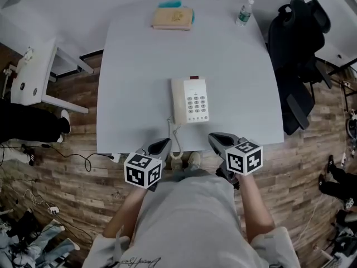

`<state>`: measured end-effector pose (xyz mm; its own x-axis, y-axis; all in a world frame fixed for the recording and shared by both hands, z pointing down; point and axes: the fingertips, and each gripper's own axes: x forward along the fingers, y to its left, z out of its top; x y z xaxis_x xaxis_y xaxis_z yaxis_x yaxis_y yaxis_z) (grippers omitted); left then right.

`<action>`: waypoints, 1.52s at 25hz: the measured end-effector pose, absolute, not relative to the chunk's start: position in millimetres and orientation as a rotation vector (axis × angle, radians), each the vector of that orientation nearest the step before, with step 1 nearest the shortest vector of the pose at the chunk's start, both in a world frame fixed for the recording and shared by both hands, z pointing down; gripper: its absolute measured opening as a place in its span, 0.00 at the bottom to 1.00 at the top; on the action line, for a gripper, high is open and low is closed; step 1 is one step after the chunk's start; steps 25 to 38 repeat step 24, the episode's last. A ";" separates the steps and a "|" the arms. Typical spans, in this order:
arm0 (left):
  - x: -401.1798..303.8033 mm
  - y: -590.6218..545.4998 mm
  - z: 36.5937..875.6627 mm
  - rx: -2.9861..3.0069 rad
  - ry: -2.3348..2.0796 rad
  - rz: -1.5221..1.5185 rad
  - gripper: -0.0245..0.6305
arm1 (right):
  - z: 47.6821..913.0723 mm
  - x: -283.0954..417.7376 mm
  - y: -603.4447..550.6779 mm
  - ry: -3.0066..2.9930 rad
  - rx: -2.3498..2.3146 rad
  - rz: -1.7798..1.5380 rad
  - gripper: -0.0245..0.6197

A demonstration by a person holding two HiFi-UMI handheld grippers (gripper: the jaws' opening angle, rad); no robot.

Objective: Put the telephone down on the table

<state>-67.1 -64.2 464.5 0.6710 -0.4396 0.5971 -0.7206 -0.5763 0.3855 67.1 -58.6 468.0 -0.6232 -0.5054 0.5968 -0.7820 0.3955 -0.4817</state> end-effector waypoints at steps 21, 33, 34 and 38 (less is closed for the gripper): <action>-52.0 -68.4 455.5 2.292 -0.843 0.598 0.06 | 470.2 61.2 -57.5 -2.318 1.074 1.082 0.05; -53.1 -67.1 455.7 2.290 -0.837 0.602 0.06 | 470.3 58.9 -57.4 -2.321 1.069 1.082 0.05; -53.1 -67.1 455.7 2.290 -0.837 0.602 0.06 | 470.3 58.9 -57.4 -2.321 1.069 1.082 0.05; -53.1 -67.1 455.7 2.290 -0.837 0.602 0.06 | 470.3 58.9 -57.4 -2.321 1.069 1.082 0.05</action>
